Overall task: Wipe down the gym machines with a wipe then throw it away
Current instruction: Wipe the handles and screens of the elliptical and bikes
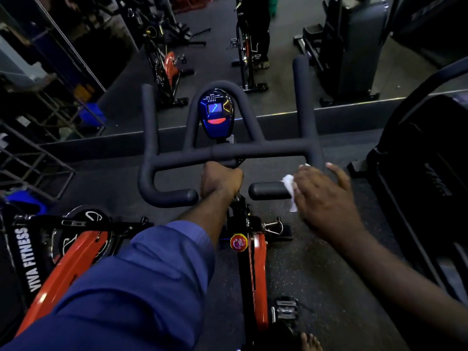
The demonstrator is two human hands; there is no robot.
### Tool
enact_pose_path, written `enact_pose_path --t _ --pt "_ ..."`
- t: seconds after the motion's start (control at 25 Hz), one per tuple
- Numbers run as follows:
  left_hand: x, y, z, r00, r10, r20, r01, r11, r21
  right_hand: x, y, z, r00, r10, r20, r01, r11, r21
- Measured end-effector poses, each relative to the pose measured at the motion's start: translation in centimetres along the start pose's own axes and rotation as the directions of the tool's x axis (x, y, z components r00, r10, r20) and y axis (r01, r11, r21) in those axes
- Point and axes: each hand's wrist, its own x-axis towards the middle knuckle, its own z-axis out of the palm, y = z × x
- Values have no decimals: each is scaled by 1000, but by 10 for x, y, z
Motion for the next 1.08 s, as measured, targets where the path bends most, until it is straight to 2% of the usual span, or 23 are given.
enact_pose_path --t 0.08,0.16,0.24,0.36,0.48,0.56,0.68,0.72,0.76,0.8,0.88,0.96,1.04,1.08 --pt "1 0 2 1000 -10 -14 10 1000 5 -4 6 -2 997 74 -4 -74 997 -6" --pt "-1 1 2 1000 -14 -22 14 1000 14 8 -26 0 986 164 -10 -164 985 55" --pt "-3 3 1 1000 -20 -23 20 1000 6 26 -64 3 975 215 54 -219 973 76" --pt "-4 5 0 1000 -29 9 29 1000 -6 48 -81 3 975 143 170 -148 989 19" --pt "-6 6 -2 999 -36 8 36 999 -14 62 -65 -14 938 -13 347 2 999 32" --pt "-9 8 -3 1000 -18 12 18 1000 -14 81 -59 -26 857 -59 512 2 994 110" --pt "-11 9 -4 999 -32 -4 32 999 -35 120 -63 -21 595 -114 796 35 993 116" --pt "-9 9 -3 999 -40 -7 40 999 -32 127 -62 -11 530 -129 838 32 991 133" --pt "-7 8 -1 999 -38 5 38 999 -9 131 -59 1 486 -127 865 -34 986 164" --pt "-5 7 0 999 -22 36 21 1000 15 131 -55 9 485 -114 867 -106 977 187" --pt "0 5 1 998 0 60 -1 1000 8 125 -55 10 540 -60 840 -258 938 233" --pt "-2 5 -2 1000 10 18 -10 1000 -24 119 -56 3 664 11 747 -259 941 217" --pt "-9 6 -4 1000 10 -9 -10 1000 -28 105 -53 -6 823 77 563 -259 933 251" --pt "-10 6 -4 1000 12 -9 -12 1000 -20 95 -49 -5 879 105 466 -274 911 310"
